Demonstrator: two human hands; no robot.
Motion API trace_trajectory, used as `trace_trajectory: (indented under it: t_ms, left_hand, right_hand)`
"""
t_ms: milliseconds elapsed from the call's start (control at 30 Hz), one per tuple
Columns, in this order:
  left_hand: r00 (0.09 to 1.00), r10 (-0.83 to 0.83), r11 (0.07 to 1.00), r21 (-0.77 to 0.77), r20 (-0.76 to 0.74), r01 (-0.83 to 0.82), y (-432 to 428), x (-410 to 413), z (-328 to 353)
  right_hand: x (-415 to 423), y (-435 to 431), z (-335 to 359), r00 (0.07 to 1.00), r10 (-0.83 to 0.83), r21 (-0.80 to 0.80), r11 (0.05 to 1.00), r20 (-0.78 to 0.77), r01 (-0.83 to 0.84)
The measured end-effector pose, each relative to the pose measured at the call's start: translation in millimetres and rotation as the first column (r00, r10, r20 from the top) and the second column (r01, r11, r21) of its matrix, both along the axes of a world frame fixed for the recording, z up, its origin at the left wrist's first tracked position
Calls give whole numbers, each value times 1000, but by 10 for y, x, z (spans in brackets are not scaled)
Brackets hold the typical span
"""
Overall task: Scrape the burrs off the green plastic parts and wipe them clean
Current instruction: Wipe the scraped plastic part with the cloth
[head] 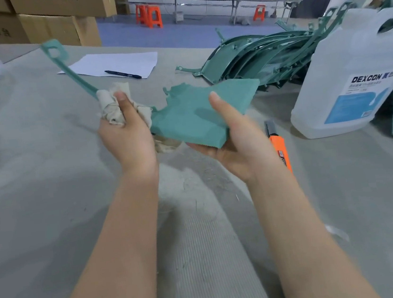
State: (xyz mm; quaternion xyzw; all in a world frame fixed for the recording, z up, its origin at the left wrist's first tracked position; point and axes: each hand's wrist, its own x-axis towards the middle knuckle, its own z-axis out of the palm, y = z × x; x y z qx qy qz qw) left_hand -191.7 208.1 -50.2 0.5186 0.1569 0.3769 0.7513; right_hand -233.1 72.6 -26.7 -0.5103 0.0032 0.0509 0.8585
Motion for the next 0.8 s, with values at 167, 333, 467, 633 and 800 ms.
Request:
trace_trajectory:
  t_ms: [167, 333, 467, 633, 800]
  left_hand:
    - [999, -22, 997, -69, 38, 25, -42, -26, 17]
    - [999, -1, 954, -301, 47, 15, 182, 38, 55]
    - [998, -35, 868, -492, 57, 59, 389, 83, 33]
    - [1000, 15, 907, -421, 26, -2, 443, 92, 27]
    - [998, 69, 978, -197, -10, -70, 302, 110, -16]
  right_hand:
    - [-8, -78, 1, 999, 36, -29, 999, -5, -36]
    - [-48, -369, 39, 992, 127, -168, 978, 16, -122]
    - [-71, -474, 47, 986, 162, -233, 958, -29, -164]
    - [-42, -474, 44, 994, 47, -173, 983, -97, -63]
    - [59, -484, 35, 994, -95, -16, 995, -47, 94]
